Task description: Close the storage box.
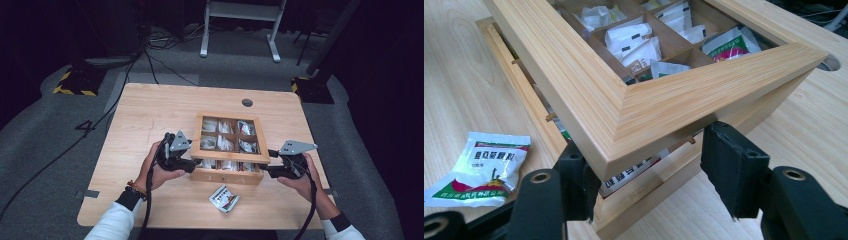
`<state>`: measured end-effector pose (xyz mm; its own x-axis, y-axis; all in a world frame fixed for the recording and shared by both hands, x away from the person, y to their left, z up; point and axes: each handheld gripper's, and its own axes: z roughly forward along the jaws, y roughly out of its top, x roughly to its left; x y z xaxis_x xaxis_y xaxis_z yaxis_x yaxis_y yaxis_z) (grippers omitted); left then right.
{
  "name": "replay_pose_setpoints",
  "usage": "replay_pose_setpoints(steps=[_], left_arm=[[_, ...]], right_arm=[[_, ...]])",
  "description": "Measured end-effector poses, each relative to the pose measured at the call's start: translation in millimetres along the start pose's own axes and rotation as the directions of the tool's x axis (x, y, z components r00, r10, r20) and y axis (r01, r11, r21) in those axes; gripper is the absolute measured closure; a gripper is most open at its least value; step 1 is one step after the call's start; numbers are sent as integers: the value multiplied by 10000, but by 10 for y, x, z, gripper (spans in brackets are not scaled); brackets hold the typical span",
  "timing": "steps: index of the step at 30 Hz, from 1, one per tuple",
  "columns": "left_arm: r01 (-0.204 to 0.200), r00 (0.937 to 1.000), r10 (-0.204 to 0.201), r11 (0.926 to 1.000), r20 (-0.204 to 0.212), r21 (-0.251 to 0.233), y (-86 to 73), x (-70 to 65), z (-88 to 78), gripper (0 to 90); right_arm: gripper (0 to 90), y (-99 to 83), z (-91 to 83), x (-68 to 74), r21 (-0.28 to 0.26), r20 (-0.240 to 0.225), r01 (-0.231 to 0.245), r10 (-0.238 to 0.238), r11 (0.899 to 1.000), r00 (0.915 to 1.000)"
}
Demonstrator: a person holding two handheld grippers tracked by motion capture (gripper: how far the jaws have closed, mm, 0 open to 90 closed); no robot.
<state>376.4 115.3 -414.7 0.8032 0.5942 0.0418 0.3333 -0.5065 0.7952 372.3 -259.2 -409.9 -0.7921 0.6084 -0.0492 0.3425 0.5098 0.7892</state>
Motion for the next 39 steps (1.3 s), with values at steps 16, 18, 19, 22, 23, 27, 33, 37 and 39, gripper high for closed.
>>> replay_pose_setpoints(steps=[16, 18, 19, 22, 23, 27, 33, 37, 39], left_arm=[[-173, 9998, 168, 9980, 76, 613, -87, -60, 75, 297], [-232, 9997, 227, 9974, 84, 685, -98, -70, 86, 296], [-221, 9997, 214, 9973, 114, 698, -104, -74, 90, 296], [-238, 9997, 232, 9970, 80, 734, -121, -88, 95, 297], [-238, 9997, 233, 9970, 73, 741, -125, -94, 95, 298], [-195, 9998, 190, 9972, 83, 728, -151, -107, 84, 300], [-127, 9996, 110, 9977, 257, 670, -182, -115, 66, 290], [-267, 9995, 252, 9952, 172, 941, -220, -168, 89, 285], [-326, 9994, 314, 9946, 134, 990, -238, -182, 98, 284]], right_arm=[[440, -93, 52, 74, 368, -185, -17, 24, 9993, 9998], [440, -110, 59, 85, 452, -204, 8, 2, 9990, 9998], [440, -118, 62, 87, 456, -216, 8, 2, 9990, 9998], [445, -136, 63, 93, 516, -304, -63, 79, 9987, 9995], [447, -140, 64, 95, 518, -308, -72, 89, 9986, 9995], [448, -157, 58, 106, 583, -329, -166, 185, 9982, 9993], [444, -191, 53, 115, 563, -366, -275, 296, 9980, 9989], [433, -228, 73, 132, 796, -363, -251, 280, 9965, 9989], [432, -254, 84, 141, 906, -400, -306, 343, 9954, 9986]])
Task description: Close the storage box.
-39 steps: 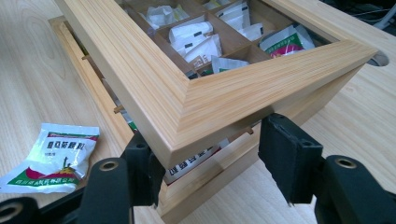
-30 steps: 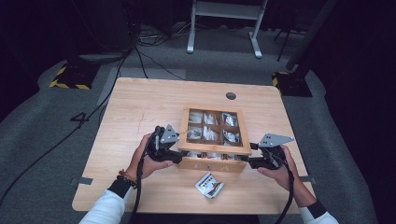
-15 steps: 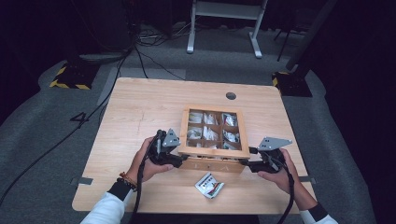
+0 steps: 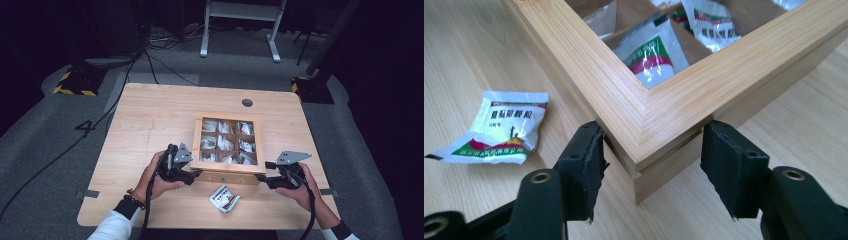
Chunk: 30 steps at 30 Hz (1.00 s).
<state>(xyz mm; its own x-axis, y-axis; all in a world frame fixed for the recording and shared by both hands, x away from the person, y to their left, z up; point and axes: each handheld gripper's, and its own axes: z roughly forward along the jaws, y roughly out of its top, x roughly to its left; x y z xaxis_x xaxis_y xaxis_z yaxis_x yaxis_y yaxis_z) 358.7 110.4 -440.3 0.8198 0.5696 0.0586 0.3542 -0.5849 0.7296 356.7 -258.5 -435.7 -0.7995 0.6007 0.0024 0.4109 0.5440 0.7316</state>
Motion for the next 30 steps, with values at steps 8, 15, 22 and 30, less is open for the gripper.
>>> replay_pose_setpoints(steps=[8, 15, 22, 30], left_arm=[[157, 9999, -157, 9999, -3, 25, -40, -38, 10, 288], [-30, 10000, 31, 9999, -29, 105, -68, -89, 31, 286], [-1061, 9905, 1119, 9916, -797, 745, -38, -220, 81, 214], [-394, 9985, 401, 9990, -378, 186, -63, -119, 21, 276]], right_arm=[[424, -42, 2, 82, 52, 307, 211, -213, 9998, 9993], [403, -63, 13, 172, 79, 734, 577, -582, 9983, 9956], [403, -50, 38, 281, 511, 1500, 1309, -1372, 9901, 9791], [398, -32, 12, 317, 922, 1819, 1914, -2055, 9772, 9616]])
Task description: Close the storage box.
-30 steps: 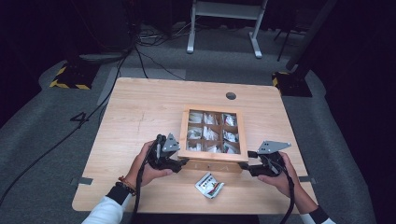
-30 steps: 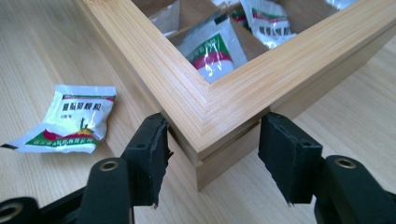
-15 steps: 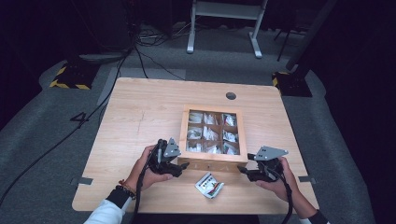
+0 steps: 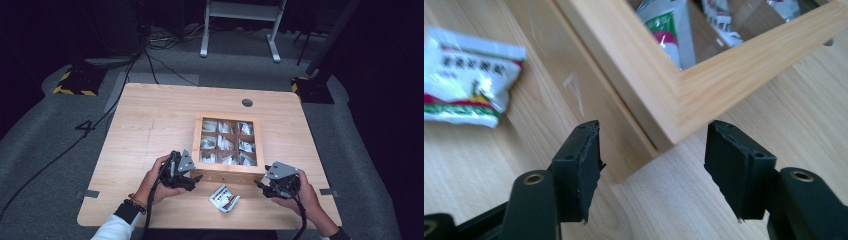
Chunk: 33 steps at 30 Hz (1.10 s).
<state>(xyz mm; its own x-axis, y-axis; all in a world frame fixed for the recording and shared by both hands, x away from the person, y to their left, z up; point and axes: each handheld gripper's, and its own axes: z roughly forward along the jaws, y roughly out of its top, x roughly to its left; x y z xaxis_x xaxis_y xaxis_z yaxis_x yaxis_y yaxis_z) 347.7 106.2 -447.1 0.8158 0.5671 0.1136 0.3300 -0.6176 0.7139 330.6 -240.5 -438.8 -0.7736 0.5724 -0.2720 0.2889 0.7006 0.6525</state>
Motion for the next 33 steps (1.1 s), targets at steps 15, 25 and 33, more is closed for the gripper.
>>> replay_pose_setpoints(steps=[15, 25, 33], left_arm=[[-29, 9995, 50, 9978, 311, -663, 45, -8, -105, 249], [-312, 9994, 299, 9968, -185, -732, 49, 19, -324, 229], [66, 9950, -113, 9989, -992, -469, -160, 181, -538, 197]], right_arm=[[405, 12, -161, -69, -1847, -1633, -838, 535, 9792, 9851], [382, -29, -230, -181, -1885, -1197, -957, 739, 9774, 9901], [348, -121, -291, -351, -1688, -589, -1092, 1005, 9796, 9932]])
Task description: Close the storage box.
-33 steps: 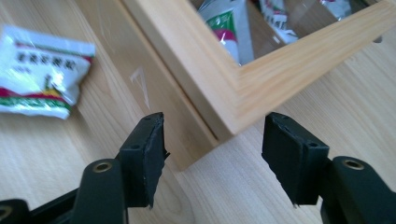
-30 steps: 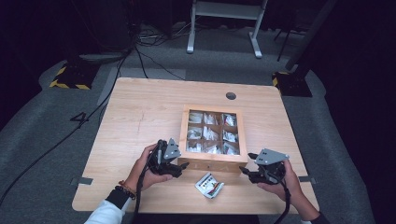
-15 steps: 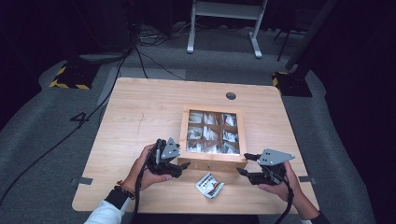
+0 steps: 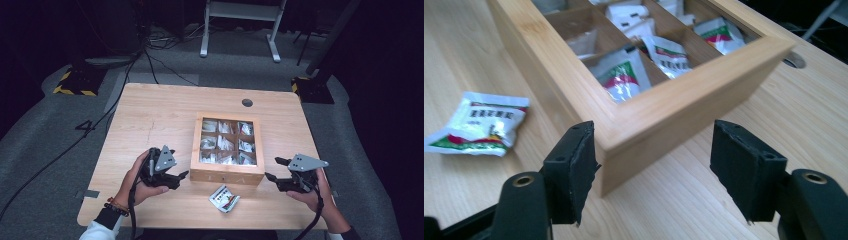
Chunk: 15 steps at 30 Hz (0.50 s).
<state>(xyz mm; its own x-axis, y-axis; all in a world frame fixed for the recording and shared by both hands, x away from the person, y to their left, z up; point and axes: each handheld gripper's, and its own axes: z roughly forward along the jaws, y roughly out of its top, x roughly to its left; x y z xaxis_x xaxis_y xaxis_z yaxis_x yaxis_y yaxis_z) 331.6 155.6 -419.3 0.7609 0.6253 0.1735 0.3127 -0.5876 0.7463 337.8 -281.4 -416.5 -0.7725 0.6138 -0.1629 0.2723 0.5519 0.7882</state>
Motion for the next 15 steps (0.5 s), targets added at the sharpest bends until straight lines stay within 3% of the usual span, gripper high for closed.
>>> replay_pose_setpoints(steps=[5, 8, 10, 15], left_arm=[[163, 9979, -155, 9998, -634, 122, -139, 103, -88, 184], [281, 9972, -267, 9994, -705, 186, -228, 171, -119, 183], [411, 9955, -393, 9990, -859, 183, -293, 216, -138, 183], [561, 9913, -512, 9977, -1212, 379, -438, 300, -164, 184]], right_arm=[[321, -65, -33, -93, 353, 723, 37, -63, 9994, 9974], [310, -120, -56, -155, 440, 952, -152, 109, 9989, 9954], [306, -169, -67, -184, 581, 1351, -115, 36, 9982, 9908], [295, -314, -86, -276, 782, 1554, -476, 350, 9958, 9872]])
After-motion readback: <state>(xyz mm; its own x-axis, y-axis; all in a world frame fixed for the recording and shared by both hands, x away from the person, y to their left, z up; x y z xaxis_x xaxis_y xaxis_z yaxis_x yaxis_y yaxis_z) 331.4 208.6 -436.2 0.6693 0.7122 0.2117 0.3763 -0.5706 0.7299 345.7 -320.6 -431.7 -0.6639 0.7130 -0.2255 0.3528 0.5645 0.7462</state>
